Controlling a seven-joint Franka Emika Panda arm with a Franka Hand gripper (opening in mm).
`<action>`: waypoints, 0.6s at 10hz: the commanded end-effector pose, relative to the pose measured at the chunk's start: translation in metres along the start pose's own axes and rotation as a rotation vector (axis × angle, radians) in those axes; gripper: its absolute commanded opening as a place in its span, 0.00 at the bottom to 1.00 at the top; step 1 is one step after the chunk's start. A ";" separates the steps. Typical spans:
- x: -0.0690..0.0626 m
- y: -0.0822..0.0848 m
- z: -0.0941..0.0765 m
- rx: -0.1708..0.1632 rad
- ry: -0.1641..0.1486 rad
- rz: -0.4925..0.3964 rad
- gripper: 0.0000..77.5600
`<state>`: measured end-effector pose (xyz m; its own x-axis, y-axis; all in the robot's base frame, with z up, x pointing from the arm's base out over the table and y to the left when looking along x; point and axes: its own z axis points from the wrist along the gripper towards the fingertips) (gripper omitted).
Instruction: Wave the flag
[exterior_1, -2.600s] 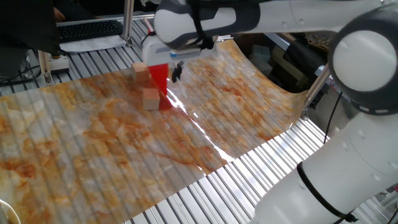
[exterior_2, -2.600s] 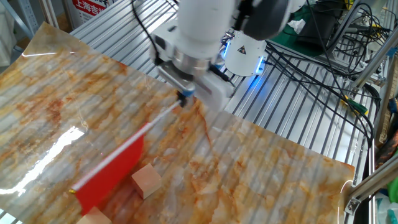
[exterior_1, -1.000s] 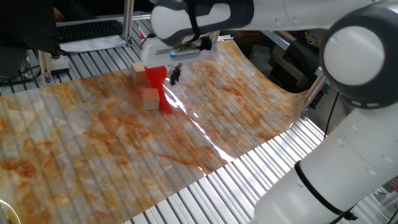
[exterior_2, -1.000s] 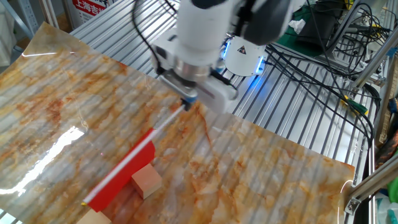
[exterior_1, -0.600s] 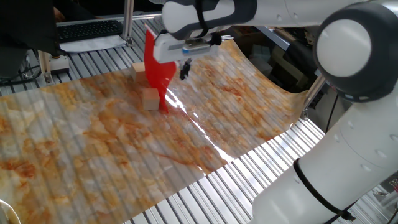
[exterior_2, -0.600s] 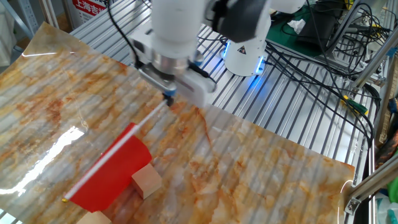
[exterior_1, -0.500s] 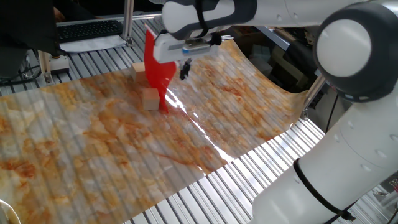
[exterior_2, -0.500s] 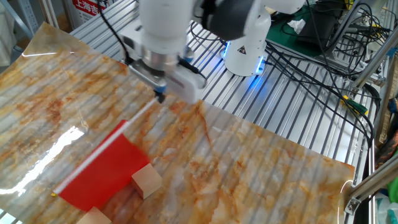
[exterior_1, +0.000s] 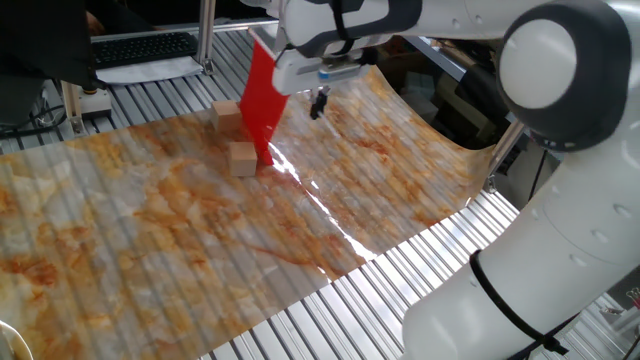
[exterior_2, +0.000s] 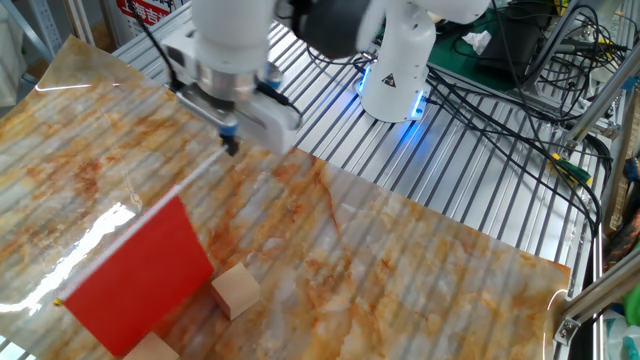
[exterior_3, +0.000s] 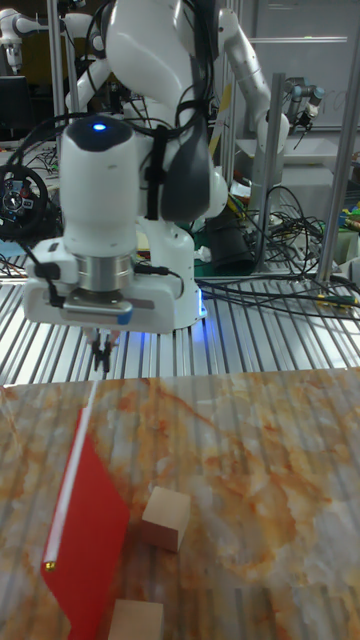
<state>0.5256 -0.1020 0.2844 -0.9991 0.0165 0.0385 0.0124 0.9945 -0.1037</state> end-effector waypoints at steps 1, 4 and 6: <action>-0.030 -0.066 0.000 0.048 -0.068 -0.026 0.01; -0.027 0.030 0.004 0.093 -0.137 0.108 0.01; -0.021 0.075 0.002 0.086 -0.153 0.168 0.01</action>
<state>0.5422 -0.1494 0.2832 -0.9995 0.0271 -0.0185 0.0294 0.9901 -0.1374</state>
